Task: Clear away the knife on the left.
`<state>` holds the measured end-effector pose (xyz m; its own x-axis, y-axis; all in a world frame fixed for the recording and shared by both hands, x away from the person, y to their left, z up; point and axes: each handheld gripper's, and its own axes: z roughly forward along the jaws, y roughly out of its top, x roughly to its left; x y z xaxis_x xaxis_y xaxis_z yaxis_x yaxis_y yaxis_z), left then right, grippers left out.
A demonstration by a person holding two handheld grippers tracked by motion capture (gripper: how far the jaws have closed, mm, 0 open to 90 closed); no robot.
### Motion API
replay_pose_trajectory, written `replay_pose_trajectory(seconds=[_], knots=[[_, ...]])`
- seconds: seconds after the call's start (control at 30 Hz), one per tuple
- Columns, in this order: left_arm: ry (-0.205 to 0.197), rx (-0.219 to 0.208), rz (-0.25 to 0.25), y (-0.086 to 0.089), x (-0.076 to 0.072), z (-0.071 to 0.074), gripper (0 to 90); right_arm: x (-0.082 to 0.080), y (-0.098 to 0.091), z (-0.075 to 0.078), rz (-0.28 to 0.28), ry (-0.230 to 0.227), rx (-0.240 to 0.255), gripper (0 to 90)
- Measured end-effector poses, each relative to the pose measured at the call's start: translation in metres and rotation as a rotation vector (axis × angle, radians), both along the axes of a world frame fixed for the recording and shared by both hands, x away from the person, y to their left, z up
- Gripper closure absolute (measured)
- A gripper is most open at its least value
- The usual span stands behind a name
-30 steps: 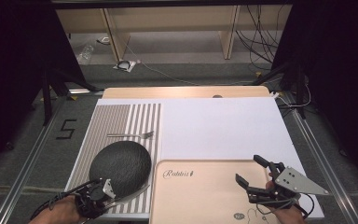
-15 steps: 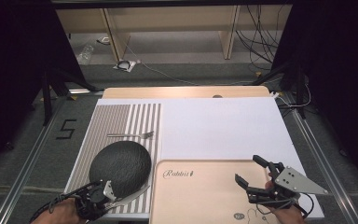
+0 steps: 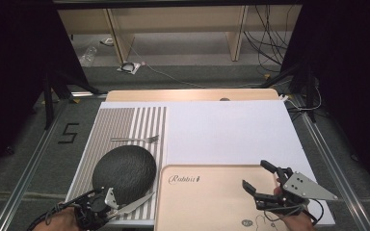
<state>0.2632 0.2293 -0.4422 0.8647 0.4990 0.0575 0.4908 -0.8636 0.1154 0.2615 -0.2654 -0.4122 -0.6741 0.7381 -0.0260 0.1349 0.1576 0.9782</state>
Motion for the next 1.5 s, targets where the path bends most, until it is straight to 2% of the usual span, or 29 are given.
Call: replay_pose_trajectory(seconds=[0.2,0.37,0.47,0.53,0.73,0.97,1.07,1.5], knots=[[-0.010,-0.042,0.018,-0.003,-0.002,0.005,79.4,0.000,0.000,0.000,0.005,-0.002,-0.002,17.3],[-0.038,-0.148,0.079,-0.008,0.003,0.012,79.3,0.000,0.000,0.000,0.005,-0.003,-0.001,17.2],[-0.070,-0.180,0.102,-0.015,0.006,0.015,79.3,0.000,0.000,0.000,0.005,-0.005,-0.001,17.2],[-0.086,-0.222,0.123,-0.021,0.009,0.018,79.4,0.000,0.000,0.000,0.004,-0.007,0.000,17.2],[-0.115,-0.307,0.130,-0.039,0.015,0.025,79.3,-0.001,0.000,0.001,0.006,-0.009,0.000,17.2],[-0.132,-0.345,0.115,-0.059,0.020,0.029,79.4,-0.001,-0.001,0.001,0.006,-0.011,0.001,17.2],[-0.138,-0.340,0.100,-0.065,0.021,0.031,79.4,-0.001,-0.001,0.001,0.006,-0.011,0.001,17.2],[-0.100,-0.349,0.041,-0.100,0.024,0.028,79.3,-0.002,-0.001,0.002,0.000,-0.012,0.012,17.3]])
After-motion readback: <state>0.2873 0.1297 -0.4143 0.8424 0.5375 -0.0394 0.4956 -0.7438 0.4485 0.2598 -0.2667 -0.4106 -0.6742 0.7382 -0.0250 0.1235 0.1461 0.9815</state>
